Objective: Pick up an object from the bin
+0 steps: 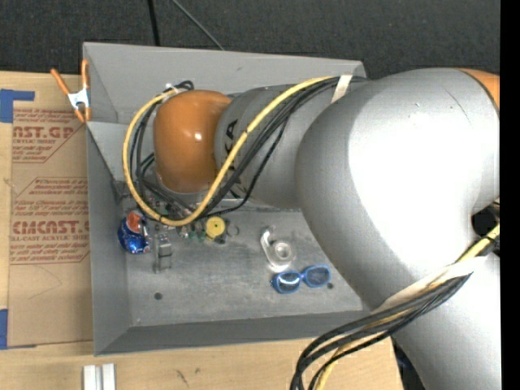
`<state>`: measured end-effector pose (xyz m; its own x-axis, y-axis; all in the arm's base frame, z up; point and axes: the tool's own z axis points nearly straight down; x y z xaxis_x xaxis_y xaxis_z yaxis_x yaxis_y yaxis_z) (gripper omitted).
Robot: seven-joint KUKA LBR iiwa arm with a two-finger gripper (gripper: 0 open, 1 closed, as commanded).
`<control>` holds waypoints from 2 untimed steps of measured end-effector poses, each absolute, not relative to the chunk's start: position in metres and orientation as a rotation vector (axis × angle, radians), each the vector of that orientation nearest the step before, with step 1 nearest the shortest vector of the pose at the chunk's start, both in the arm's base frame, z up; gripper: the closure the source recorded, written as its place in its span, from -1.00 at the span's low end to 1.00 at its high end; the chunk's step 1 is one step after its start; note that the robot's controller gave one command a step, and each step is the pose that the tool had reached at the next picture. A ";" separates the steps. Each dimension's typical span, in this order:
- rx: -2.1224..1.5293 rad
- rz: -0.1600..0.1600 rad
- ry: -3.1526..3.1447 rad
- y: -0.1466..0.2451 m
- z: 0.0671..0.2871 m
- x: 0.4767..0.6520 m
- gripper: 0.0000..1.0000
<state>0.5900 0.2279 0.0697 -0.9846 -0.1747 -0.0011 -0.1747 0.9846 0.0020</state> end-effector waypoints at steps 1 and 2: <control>-0.322 0.003 3.122 0.244 0.070 0.589 -1.00; -0.321 0.004 3.123 0.244 0.070 0.589 1.00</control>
Offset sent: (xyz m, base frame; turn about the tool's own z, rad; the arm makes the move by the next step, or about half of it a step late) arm -0.0015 0.0149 0.0003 -0.0288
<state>0.5888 0.2437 0.0700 -0.9791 -0.2032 -0.0025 -0.2032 0.9791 0.0021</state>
